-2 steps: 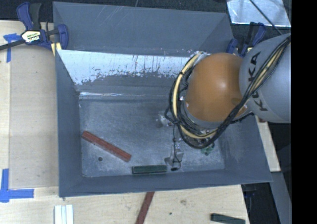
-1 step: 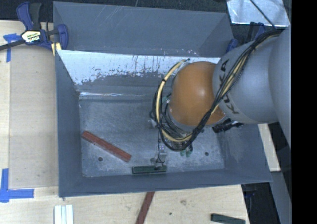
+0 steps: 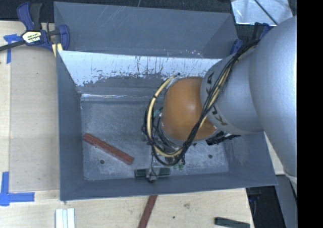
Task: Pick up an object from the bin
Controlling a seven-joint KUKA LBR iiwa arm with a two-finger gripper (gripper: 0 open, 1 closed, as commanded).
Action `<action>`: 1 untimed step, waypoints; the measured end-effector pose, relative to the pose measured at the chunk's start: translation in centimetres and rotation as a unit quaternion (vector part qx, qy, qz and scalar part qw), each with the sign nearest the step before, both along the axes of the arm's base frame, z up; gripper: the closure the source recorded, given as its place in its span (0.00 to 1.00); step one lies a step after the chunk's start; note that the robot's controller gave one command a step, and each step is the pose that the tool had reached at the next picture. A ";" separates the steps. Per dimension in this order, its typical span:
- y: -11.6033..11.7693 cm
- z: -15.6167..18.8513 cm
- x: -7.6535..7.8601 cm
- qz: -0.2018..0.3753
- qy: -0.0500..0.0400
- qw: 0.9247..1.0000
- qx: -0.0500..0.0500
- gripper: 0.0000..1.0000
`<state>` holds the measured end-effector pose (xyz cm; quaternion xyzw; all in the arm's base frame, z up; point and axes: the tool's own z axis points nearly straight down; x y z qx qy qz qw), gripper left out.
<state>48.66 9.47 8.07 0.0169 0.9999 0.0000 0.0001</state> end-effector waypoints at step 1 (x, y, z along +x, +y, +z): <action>5.5 -0.8 3.4 0.107 -0.001 0.994 0.001 1.00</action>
Offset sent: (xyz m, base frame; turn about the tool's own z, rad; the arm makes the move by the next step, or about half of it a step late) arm 0.0000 0.0000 0.0000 0.0000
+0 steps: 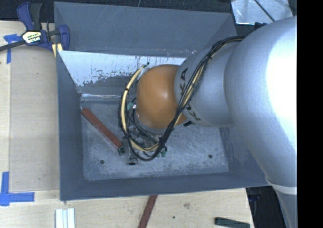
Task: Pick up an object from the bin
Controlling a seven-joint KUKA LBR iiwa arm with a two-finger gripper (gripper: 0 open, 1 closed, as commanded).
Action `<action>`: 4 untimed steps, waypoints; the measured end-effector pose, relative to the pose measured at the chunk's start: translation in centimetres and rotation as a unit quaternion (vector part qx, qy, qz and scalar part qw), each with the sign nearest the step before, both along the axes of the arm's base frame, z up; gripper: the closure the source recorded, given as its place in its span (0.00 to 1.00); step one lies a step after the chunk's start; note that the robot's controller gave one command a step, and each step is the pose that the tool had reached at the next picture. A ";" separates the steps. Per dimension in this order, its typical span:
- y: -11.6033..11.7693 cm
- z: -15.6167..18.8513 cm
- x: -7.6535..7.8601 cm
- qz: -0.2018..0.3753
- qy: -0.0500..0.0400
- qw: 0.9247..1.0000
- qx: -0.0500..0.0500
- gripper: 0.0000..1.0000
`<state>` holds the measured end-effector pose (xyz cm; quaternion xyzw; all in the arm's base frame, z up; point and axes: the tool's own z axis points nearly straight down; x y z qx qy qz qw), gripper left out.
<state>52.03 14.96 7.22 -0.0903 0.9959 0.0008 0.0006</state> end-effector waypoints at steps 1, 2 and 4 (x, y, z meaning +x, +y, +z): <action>-0.1 -0.1 0.0 -0.001 -0.001 1.000 0.000 0.00; -0.1 -0.1 0.0 -0.001 -0.001 1.000 0.000 0.00; 5.6 -0.1 -3.4 0.291 -0.002 0.957 0.000 1.00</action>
Offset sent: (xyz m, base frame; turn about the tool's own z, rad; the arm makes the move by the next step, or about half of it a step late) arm 0.0000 0.0000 0.0000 0.0000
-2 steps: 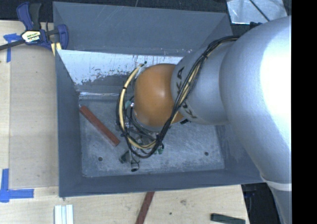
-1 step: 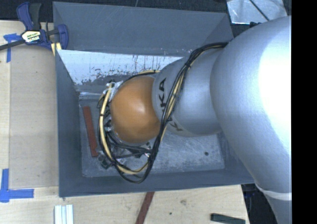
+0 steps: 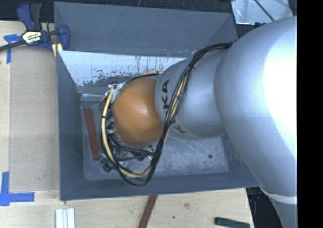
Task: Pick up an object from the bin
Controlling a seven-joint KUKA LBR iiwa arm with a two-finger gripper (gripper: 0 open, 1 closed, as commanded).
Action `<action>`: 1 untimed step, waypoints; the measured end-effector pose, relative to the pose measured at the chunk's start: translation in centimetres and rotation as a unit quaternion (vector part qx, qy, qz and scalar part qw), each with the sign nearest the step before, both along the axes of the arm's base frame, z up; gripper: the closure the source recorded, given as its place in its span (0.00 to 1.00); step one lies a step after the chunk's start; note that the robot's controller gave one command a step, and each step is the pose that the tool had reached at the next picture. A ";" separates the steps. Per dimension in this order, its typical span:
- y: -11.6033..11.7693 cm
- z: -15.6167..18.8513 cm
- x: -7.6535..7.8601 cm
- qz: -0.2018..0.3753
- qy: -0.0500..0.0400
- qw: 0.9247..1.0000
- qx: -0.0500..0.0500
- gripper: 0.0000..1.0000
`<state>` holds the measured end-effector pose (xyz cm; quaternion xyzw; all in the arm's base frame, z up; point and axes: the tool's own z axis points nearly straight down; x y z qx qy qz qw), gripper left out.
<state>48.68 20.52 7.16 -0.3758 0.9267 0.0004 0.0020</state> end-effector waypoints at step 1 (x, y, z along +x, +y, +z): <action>-0.1 3.4 0.9 -0.006 0.001 1.000 -0.001 1.00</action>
Offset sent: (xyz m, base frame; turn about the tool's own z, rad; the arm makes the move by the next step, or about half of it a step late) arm 0.0195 0.0038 0.0602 0.0045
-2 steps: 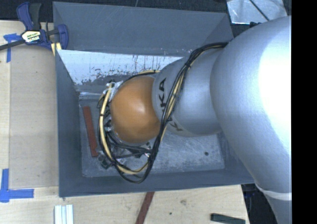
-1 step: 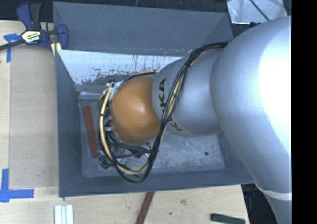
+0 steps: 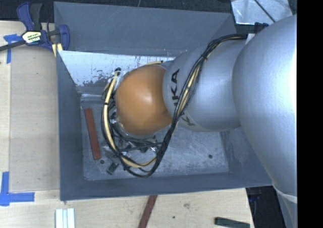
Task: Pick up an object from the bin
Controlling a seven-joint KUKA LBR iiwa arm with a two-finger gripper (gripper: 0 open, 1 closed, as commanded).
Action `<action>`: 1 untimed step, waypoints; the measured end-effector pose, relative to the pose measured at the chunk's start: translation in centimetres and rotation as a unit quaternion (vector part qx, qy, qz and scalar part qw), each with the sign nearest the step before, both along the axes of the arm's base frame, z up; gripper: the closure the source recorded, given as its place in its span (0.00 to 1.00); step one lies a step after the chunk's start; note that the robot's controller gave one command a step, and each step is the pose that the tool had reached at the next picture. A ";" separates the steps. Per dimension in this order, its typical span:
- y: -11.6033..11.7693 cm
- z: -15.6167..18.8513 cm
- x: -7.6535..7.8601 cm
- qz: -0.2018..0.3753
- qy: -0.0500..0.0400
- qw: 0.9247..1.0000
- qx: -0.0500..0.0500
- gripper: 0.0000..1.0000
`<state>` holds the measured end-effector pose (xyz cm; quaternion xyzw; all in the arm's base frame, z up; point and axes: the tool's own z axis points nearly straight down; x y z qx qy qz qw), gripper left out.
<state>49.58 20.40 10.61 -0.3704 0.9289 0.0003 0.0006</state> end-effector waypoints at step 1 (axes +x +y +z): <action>0.5 2.5 1.0 0.002 -0.001 1.000 0.000 1.00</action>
Offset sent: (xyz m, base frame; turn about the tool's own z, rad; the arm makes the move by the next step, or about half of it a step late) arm 0.0027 -0.0028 0.0060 0.0007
